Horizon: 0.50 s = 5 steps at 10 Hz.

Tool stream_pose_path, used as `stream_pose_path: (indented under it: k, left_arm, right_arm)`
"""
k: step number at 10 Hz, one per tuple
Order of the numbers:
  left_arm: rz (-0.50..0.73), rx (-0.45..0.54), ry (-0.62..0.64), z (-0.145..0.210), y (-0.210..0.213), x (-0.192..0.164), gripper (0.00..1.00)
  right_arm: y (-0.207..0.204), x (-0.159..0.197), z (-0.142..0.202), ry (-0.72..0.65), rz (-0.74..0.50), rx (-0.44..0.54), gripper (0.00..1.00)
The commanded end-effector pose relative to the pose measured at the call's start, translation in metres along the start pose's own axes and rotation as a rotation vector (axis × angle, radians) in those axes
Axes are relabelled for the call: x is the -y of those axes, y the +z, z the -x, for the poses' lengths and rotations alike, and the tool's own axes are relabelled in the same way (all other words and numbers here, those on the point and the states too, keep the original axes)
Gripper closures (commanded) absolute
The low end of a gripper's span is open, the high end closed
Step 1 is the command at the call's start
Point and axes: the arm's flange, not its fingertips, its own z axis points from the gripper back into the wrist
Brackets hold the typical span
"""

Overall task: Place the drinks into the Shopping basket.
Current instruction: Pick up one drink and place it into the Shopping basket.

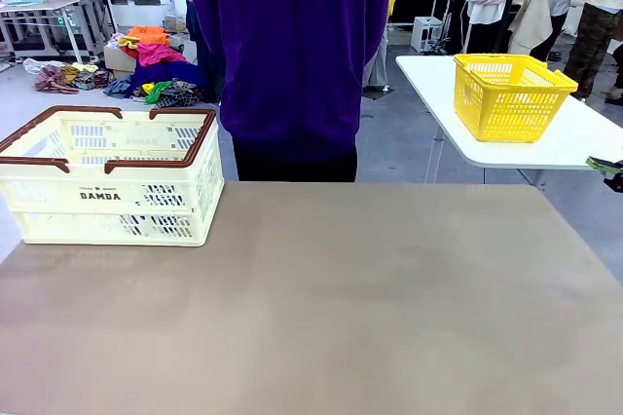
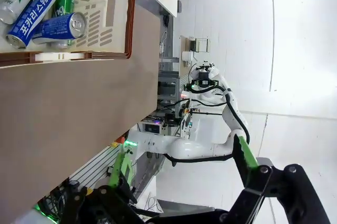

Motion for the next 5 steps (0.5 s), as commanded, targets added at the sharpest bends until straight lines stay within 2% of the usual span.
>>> stream_pose_path:
  k: [1,5]
  left_arm:
    - [-0.007,-0.013,-0.012,0.003,0.002,-0.0013,0.0]
    - [-0.007,-0.013,-0.012,0.003,0.002,-0.0013,0.0]
  right_arm:
    - [0.0017,-0.0052,-0.0005,-0.012,-0.014,0.005,0.0]
    - [0.0017,-0.0052,-0.0005,-0.012,-0.014,0.005,0.0]
